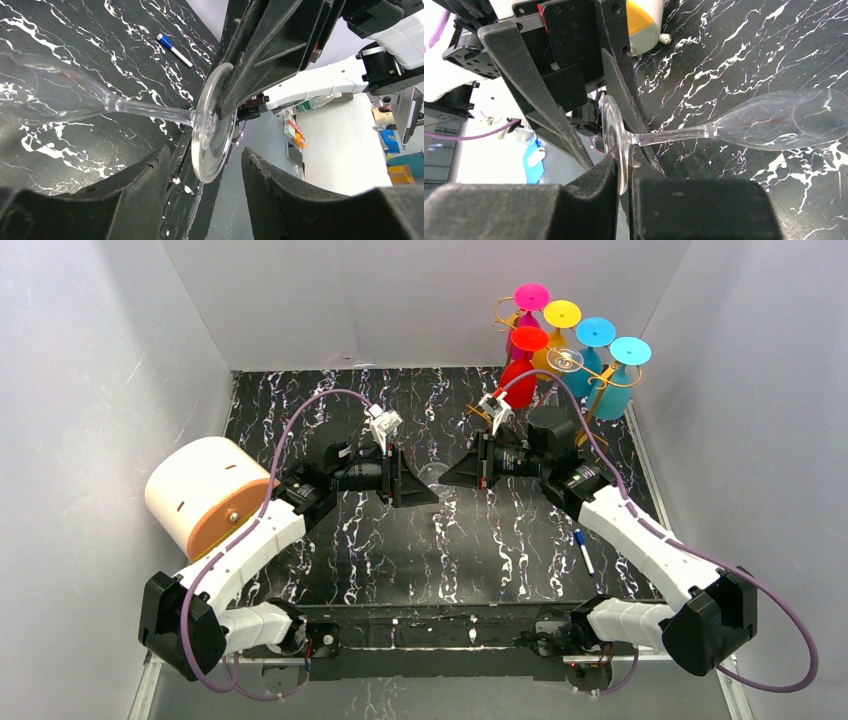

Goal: Take the wine glass off the wine glass rack
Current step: Place the wine glass at the center of the board.

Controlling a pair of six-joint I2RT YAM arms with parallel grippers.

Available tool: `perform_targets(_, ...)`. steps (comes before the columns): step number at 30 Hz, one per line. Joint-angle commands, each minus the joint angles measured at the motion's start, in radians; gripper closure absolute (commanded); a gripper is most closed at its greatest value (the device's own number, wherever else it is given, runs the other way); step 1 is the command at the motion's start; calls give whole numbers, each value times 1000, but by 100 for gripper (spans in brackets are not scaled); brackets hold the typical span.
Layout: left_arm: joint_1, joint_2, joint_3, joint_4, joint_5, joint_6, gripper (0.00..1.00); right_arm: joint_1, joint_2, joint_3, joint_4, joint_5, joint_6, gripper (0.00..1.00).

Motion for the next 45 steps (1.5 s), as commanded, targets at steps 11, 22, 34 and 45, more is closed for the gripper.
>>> perform_targets(11, -5, -54, -80, 277, 55, -235, 59, 9, -57, -67, 210, 16, 21, 99)
perform_targets(22, -5, -52, -113, 346, 62, -279, 82, 11, -71, -99, 287, 26, 56, 99)
perform_targets(34, -6, -68, -57, 177, 4, -133, 100, 12, -86, -109, 307, -4, 63, 87)
perform_targets(45, -6, -224, -145, 61, -106, 159, 100, 12, -96, 72, -9, 214, -148, 14)
